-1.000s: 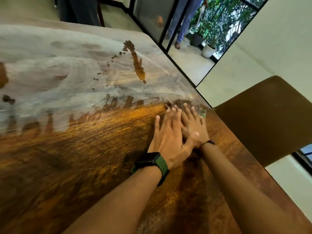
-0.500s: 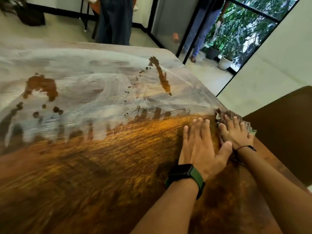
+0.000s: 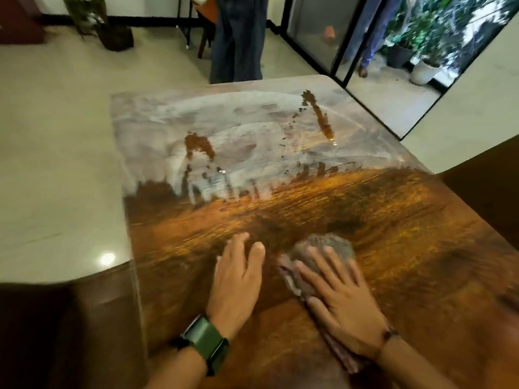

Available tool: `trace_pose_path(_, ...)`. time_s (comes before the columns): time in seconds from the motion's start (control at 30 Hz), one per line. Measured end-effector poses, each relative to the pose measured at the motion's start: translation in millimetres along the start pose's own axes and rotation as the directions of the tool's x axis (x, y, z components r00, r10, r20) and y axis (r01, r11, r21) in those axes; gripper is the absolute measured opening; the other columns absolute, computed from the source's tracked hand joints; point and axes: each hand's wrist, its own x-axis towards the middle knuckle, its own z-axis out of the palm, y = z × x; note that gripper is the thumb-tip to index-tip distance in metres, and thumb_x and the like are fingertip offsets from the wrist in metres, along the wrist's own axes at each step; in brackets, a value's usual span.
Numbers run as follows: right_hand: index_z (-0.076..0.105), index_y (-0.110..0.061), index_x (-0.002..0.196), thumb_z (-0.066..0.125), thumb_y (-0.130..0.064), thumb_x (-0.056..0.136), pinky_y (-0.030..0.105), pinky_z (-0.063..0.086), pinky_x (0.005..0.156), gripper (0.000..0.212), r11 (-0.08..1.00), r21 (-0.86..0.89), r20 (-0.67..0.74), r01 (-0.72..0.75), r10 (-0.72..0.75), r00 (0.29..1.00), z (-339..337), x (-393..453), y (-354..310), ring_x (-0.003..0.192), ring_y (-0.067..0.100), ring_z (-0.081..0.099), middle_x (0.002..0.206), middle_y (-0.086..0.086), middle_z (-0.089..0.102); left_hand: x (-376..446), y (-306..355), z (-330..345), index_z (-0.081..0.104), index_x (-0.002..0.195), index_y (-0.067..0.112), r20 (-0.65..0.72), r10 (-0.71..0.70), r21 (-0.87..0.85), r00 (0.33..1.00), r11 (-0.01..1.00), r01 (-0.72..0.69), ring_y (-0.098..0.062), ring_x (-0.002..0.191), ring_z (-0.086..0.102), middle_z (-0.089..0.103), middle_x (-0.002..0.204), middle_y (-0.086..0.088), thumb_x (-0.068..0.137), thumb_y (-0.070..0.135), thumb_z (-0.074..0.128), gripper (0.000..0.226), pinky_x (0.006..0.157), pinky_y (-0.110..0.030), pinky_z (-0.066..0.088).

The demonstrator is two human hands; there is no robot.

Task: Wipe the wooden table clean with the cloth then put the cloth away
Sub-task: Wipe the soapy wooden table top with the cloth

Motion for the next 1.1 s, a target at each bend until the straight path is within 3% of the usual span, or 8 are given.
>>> trace_pose_path(0.13,0.011,-0.039,0.149,0.005,-0.06,0.095,0.043,0.016,0.104,0.059,0.942,0.059,0.092,-0.33,0.324,0.942,-5,-58,-14,0.141,0.02,0.016,0.152,0.002,0.033,-50,-24,-43,0.026,0.141,0.028,0.202,-0.022,0.106,0.979,0.994,0.0,-0.006,0.136,0.023,0.028,0.148,0.011,0.096,0.046,0.028,0.049,0.113,-0.025,0.014)
trace_pose_path(0.2,0.009,-0.037,0.148,-0.005,-0.07,0.087,0.046,0.01,0.109,0.071,0.881,0.123,0.165,-0.457,0.436,0.885,-7,-76,-48,0.143,0.016,0.006,0.155,-0.003,0.018,-69,-30,-59,0.029,0.14,0.026,0.264,-0.029,0.122,0.964,0.992,-0.004,-0.008,0.135,0.026,0.031,0.148,0.008,0.096,0.045,0.029,0.047,0.104,-0.02,0.019)
trace_pose_path(0.37,0.021,-0.029,0.148,0.002,-0.062,0.093,0.053,0.012,0.105,0.066,0.934,0.099,0.164,-0.344,0.326,0.931,-17,-60,-153,0.14,0.03,0.016,0.153,0.005,0.026,-103,-30,-99,0.036,0.136,0.018,0.327,0.017,0.113,0.945,0.992,-0.057,-0.012,0.128,0.037,0.041,0.142,0.0,0.096,0.041,0.034,0.046,0.097,-0.02,0.028)
trace_pose_path(0.47,-0.008,-0.035,0.146,-0.009,-0.07,0.078,0.053,-0.004,0.112,0.076,0.938,0.118,0.194,-0.326,0.3,0.934,-18,-20,-189,0.145,0.027,-0.01,0.159,-0.001,-0.005,-118,-22,-131,0.048,0.124,0.017,0.248,0.039,0.071,0.968,0.996,-0.058,-0.01,0.108,0.049,0.054,0.122,0.0,0.097,0.036,0.036,0.036,0.084,-0.022,0.035)
trace_pose_path(0.53,-0.013,-0.038,0.144,-0.01,-0.068,0.073,0.053,-0.009,0.112,0.078,0.926,0.145,0.243,-0.35,0.309,0.919,-22,-2,-200,0.144,0.026,-0.017,0.158,-0.004,-0.015,-126,-17,-150,0.053,0.115,0.016,0.215,0.041,0.054,0.976,0.997,-0.054,-0.009,0.093,0.05,0.057,0.106,0.002,0.097,0.035,0.035,0.031,0.074,-0.025,0.036)
trace_pose_path(0.67,-0.006,-0.037,0.148,0.017,-0.053,0.098,0.052,-0.005,0.115,0.058,0.922,0.148,0.32,-0.357,0.297,0.9,-29,-4,-203,0.144,0.025,-0.016,0.158,-0.003,-0.015,-143,-11,-171,0.054,0.103,0.023,0.199,0.075,0.049,0.977,0.995,-0.086,-0.001,0.079,0.047,0.052,0.085,0.016,0.097,0.036,0.035,0.023,0.063,-0.004,0.035)
trace_pose_path(0.8,-0.005,-0.038,0.148,0.02,-0.048,0.1,0.049,-0.004,0.115,0.056,0.928,0.157,0.281,-0.338,0.286,0.916,-27,-24,-214,0.145,0.023,-0.014,0.158,-0.005,-0.012,-170,-9,-187,0.055,0.111,0.022,0.212,0.129,0.101,0.969,0.983,-0.153,0.005,0.08,0.046,0.052,0.095,0.015,0.097,0.037,0.035,0.028,0.066,0.0,0.034)
trace_pose_path(1.1,0.0,-0.042,0.147,0.02,-0.045,0.101,0.047,-0.007,0.114,0.051,0.888,0.196,0.232,-0.415,0.369,0.9,-22,-43,-241,0.145,0.02,-0.012,0.159,-0.009,-0.009,-217,-15,-243,0.053,0.118,0.024,0.254,0.11,0.096,0.961,0.986,-0.138,-0.006,0.112,0.05,0.057,0.117,0.008,0.096,0.038,0.034,0.032,0.1,-0.029,0.038)
